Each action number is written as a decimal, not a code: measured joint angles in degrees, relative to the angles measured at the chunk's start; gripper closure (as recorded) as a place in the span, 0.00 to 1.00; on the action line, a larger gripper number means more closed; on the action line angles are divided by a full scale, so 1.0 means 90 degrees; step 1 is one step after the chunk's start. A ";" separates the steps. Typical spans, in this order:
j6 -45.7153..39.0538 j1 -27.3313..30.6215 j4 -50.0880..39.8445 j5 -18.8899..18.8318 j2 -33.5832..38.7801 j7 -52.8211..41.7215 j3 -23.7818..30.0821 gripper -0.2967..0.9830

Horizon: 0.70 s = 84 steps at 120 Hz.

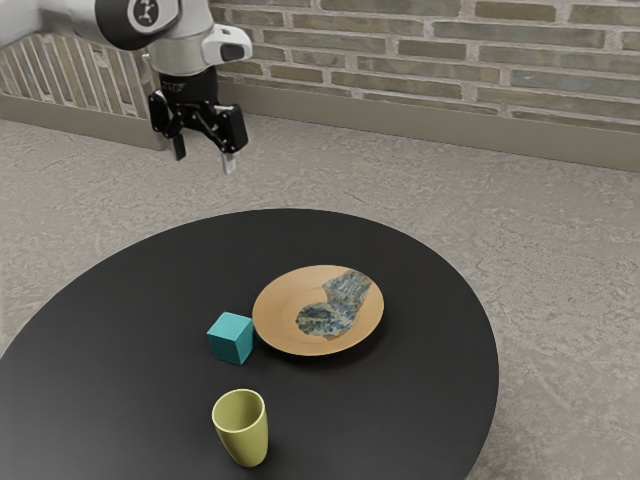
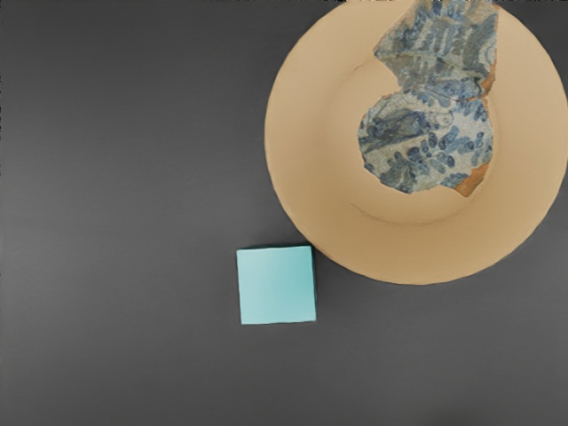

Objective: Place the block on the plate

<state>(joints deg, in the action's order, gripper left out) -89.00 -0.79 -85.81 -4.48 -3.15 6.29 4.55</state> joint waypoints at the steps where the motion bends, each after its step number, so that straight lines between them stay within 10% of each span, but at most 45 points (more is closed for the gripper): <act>1: -0.0003 0.0005 0.0000 0.0001 -0.0002 0.0000 -0.0001 0.23; 40: 0.0126 0.0030 0.0294 -0.0041 -0.0265 0.0042 -0.0119 0.23; 84: 0.0092 0.0121 0.1042 -0.0020 -0.2275 -0.0005 -0.0607 0.23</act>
<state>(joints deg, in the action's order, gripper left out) -88.17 0.30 -76.43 -4.66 -23.63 6.24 -0.92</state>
